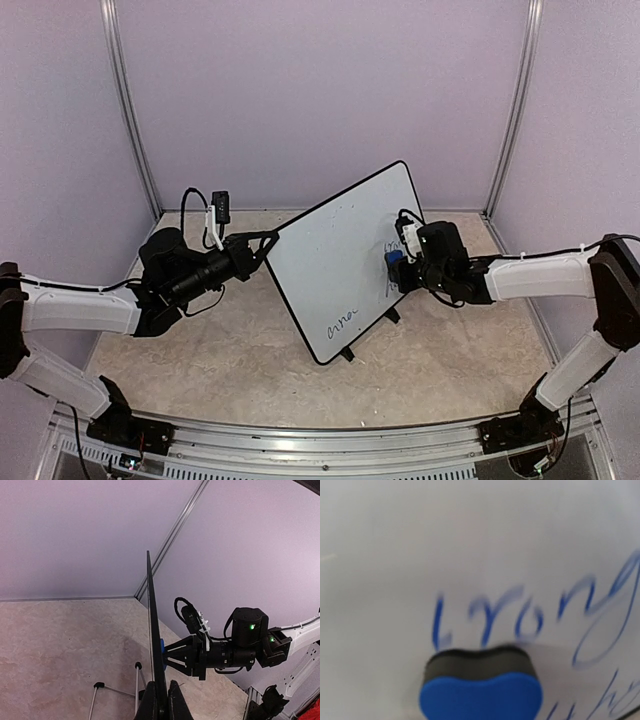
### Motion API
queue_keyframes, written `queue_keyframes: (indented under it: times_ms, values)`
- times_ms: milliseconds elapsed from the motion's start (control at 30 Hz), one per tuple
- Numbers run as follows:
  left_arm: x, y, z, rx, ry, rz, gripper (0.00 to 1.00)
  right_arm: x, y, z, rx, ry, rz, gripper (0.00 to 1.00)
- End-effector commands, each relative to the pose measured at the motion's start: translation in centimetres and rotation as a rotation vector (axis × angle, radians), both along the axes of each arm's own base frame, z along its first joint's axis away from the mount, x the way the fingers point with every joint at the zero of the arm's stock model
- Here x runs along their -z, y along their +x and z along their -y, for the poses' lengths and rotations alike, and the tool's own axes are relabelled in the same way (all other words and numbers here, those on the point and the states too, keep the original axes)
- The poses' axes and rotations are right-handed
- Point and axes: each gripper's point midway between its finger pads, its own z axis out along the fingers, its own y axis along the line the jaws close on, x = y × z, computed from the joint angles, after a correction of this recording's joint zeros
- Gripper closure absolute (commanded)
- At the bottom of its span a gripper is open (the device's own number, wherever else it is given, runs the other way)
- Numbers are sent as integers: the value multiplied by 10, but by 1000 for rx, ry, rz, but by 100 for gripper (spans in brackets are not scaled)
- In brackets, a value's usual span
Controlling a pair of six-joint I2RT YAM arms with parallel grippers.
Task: Erase the whiteboard
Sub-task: Erase the whiteboard at the center of the board.
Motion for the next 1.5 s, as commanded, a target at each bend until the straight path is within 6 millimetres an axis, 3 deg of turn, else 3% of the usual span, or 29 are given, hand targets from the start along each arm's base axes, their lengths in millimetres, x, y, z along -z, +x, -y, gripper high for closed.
queue_keyframes:
  times_ms: [0,67,167,467,600,733,1000,1167,1467]
  values:
    - [31,-44,29,247,117,0,100,-36,24,-11,-10,21,71,76]
    - [31,-44,29,246,117,2,100,-44,29,-14,-14,24,84,76]
    - [31,-44,29,245,118,2,100,-39,29,-14,-16,19,74,76]
    - [32,-44,30,247,117,-1,100,15,2,4,0,13,-22,76]
    - [33,-44,30,249,117,-4,100,25,-5,10,6,15,-41,76]
    - [33,-44,31,252,116,-5,100,18,0,8,3,16,-28,76]
    - [33,-44,30,247,118,-3,100,-30,30,-2,-4,25,58,76]
    - [33,-44,30,247,119,-1,100,-35,37,2,3,37,64,76]
    - [34,-44,30,248,118,-5,100,28,10,15,10,27,-50,76]
